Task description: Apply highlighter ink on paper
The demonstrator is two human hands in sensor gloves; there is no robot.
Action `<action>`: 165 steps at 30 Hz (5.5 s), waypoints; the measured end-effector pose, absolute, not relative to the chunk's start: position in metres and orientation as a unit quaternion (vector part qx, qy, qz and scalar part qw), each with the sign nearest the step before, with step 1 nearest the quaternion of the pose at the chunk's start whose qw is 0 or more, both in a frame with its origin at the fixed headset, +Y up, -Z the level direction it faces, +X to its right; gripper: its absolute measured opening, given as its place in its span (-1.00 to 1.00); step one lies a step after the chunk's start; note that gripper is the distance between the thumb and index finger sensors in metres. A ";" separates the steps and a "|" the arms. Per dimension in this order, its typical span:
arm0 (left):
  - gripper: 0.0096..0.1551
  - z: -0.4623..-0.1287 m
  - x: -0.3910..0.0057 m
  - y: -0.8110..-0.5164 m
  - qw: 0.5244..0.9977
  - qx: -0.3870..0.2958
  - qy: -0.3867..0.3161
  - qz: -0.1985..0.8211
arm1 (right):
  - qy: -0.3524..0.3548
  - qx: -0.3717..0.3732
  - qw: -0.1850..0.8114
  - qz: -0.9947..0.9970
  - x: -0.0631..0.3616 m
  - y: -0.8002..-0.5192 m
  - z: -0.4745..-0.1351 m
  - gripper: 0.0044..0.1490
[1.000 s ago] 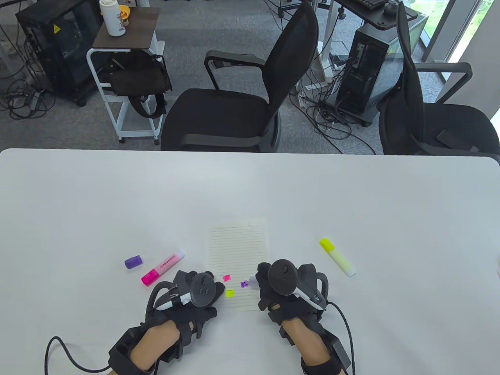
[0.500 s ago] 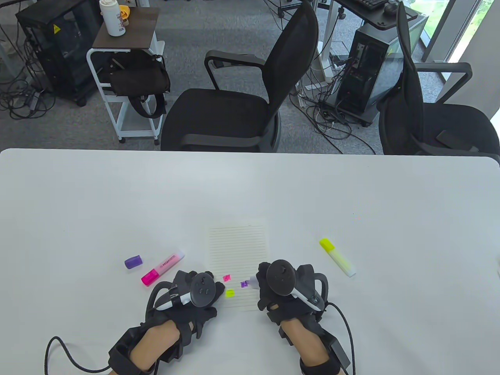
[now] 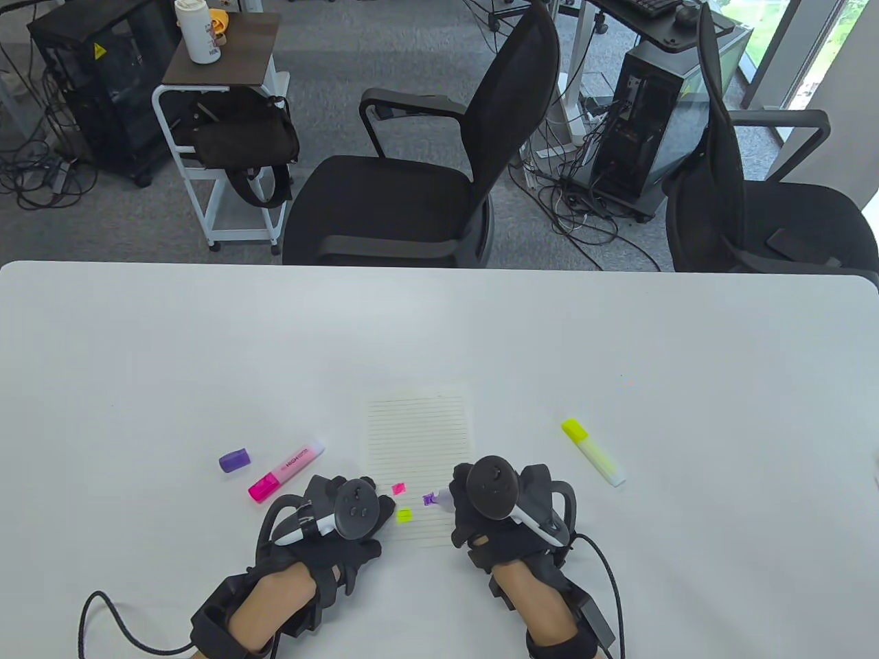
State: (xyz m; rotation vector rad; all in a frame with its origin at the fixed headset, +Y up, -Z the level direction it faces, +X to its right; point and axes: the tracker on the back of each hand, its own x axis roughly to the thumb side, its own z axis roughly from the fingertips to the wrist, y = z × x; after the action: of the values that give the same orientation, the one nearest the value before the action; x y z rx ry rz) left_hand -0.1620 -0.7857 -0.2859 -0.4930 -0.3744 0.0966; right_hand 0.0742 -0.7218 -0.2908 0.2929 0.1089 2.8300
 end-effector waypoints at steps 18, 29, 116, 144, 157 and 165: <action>-0.20 -0.285 -0.162 -0.785 0.952 -0.241 -0.187 0.041 | -0.017 0.103 0.275 0.956 0.090 -0.724 -0.292 -0.52; -0.19 -0.285 -0.161 -0.784 0.951 -0.234 -0.199 0.031 | -0.052 0.116 0.330 0.935 0.093 -0.726 -0.291 -0.48; -0.33 -0.304 -0.249 -0.713 0.928 -0.009 -0.214 0.303 | -0.121 0.292 0.369 0.874 0.073 -0.711 -0.277 -0.50; -0.31 -0.286 -0.201 -0.730 0.867 0.005 -0.267 0.420 | -0.084 0.368 0.379 0.845 0.047 -0.716 -0.267 -0.50; -0.50 -0.277 -0.195 -0.725 0.809 0.041 -0.269 0.521 | -0.133 0.366 0.384 0.837 0.046 -0.711 -0.260 -0.51; -0.51 -0.275 -0.193 -0.721 0.793 0.067 -0.277 0.538 | -0.132 0.376 0.396 0.827 0.046 -0.704 -0.260 -0.51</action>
State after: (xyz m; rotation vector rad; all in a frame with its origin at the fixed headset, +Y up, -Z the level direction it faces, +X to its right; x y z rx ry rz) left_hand -0.1931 -0.7206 -0.2750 0.1431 -0.5962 1.1580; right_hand 0.0458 -0.7044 -0.2598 0.9532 -0.3335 2.0959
